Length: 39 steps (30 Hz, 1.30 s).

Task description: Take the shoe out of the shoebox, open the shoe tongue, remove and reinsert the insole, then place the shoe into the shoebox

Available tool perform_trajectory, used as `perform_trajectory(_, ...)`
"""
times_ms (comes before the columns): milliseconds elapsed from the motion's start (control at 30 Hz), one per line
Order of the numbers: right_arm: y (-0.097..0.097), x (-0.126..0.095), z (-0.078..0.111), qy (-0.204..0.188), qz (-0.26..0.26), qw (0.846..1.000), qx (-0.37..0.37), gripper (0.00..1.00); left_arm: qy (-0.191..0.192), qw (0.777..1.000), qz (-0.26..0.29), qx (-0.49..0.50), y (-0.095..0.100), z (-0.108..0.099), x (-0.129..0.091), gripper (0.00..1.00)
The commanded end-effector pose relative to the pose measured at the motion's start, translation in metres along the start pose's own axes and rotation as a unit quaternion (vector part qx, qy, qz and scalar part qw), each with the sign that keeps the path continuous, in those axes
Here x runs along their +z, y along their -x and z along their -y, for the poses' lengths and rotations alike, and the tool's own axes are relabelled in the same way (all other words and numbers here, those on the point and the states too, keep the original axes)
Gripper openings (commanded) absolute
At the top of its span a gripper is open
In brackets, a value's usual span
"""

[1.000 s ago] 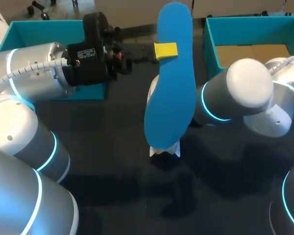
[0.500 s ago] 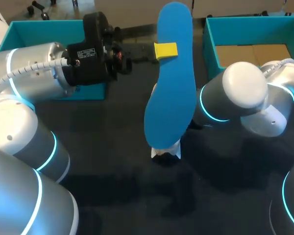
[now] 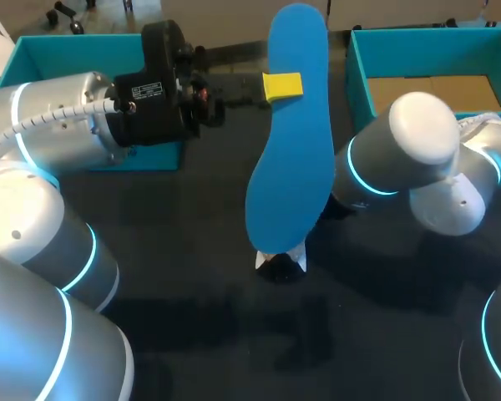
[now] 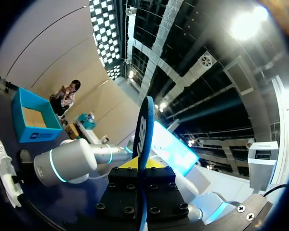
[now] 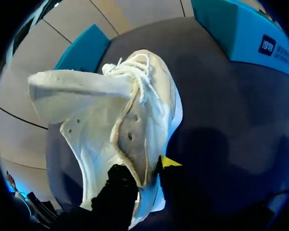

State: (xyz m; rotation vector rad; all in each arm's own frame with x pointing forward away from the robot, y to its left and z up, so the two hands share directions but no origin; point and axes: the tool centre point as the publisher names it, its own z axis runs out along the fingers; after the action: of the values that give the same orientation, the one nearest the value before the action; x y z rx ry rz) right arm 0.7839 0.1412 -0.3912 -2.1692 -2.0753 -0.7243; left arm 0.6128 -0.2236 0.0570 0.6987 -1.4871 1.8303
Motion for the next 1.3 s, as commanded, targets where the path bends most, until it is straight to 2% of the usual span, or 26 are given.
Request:
perform_trajectory(33, 0.000, -0.012, 0.005, 0.018, -0.025, 0.999, 0.014, 0.95, -0.024, 1.000, 0.002, 0.000, -0.008, -0.005, 0.002, 0.00)
perform_trajectory(67, -0.002, -0.015, 0.005, 0.019, -0.033, 0.999, 0.013, 1.00, -0.024, 1.000, 0.002, 0.000, -0.008, -0.005, 0.002, 0.00)
perform_trajectory(300, -0.015, -0.046, -0.003, 0.027, -0.106, 0.994, 0.001, 1.00, -0.024, 1.000, 0.002, 0.000, -0.008, -0.005, 0.002, 0.00)
perform_trajectory(400, -0.020, -0.062, -0.008, 0.035, -0.163, 0.986, -0.013, 1.00, -0.024, 1.000, 0.002, 0.000, -0.008, -0.005, 0.002, 0.00)
perform_trajectory(833, -0.020, -0.062, -0.008, 0.035, -0.163, 0.986, -0.013, 1.00, -0.024, 1.000, 0.002, 0.000, -0.008, -0.005, 0.002, 0.00)
perform_trajectory(1033, -0.025, -0.088, -0.018, 0.052, -0.260, 0.964, 0.008, 1.00, -0.024, 1.000, 0.002, 0.000, -0.008, -0.005, 0.002, 0.00)
perform_trajectory(1300, -0.021, -0.131, -0.019, 0.015, -0.331, 0.943, -0.006, 1.00, -0.024, 1.000, 0.002, 0.000, -0.008, -0.005, 0.002, 0.00)
